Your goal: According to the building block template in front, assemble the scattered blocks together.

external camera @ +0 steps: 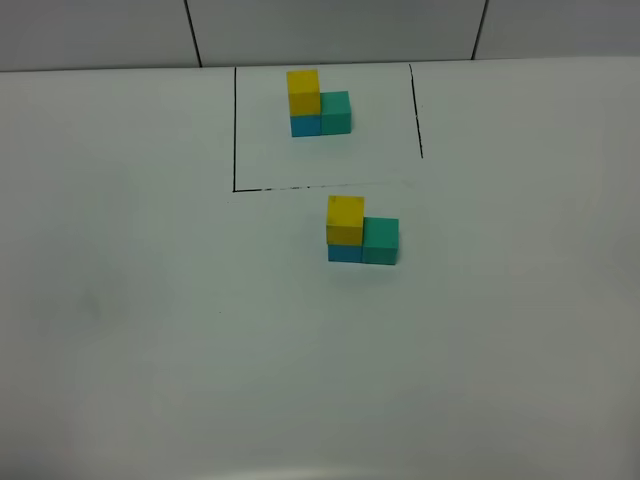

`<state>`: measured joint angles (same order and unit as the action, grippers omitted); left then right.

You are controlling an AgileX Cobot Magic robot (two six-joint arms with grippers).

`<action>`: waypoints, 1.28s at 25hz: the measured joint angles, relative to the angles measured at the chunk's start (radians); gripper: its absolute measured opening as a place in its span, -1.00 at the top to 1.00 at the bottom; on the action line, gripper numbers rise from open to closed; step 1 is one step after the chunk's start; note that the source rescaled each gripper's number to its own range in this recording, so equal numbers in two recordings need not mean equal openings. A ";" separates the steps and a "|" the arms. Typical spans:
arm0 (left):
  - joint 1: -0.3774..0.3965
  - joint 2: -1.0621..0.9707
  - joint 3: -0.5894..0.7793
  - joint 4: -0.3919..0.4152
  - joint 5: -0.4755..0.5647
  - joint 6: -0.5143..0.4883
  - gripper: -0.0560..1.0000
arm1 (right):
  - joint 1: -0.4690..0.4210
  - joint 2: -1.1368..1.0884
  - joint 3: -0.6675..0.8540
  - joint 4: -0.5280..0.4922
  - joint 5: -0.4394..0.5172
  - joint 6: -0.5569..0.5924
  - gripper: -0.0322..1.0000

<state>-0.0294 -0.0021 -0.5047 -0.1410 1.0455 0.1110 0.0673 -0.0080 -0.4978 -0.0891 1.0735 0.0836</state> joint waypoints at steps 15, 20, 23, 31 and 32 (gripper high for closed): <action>0.000 0.000 0.000 0.000 0.000 0.000 -0.38 | 0.000 0.000 0.000 0.005 0.000 0.000 -0.52; 0.000 0.000 0.000 0.000 0.000 0.000 -0.38 | 0.000 0.000 0.000 0.017 0.000 -0.003 -0.52; 0.000 0.000 0.000 0.000 0.000 0.000 -0.38 | 0.000 0.000 0.000 0.018 0.000 -0.004 -0.52; 0.000 0.000 0.000 0.000 0.000 0.000 -0.38 | 0.000 0.000 0.000 0.021 0.000 -0.009 -0.52; 0.000 0.000 0.000 0.000 0.000 0.000 -0.38 | 0.000 0.000 0.000 0.021 0.000 -0.011 -0.52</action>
<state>-0.0294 -0.0021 -0.5047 -0.1410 1.0455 0.1110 0.0673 -0.0080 -0.4978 -0.0679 1.0735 0.0727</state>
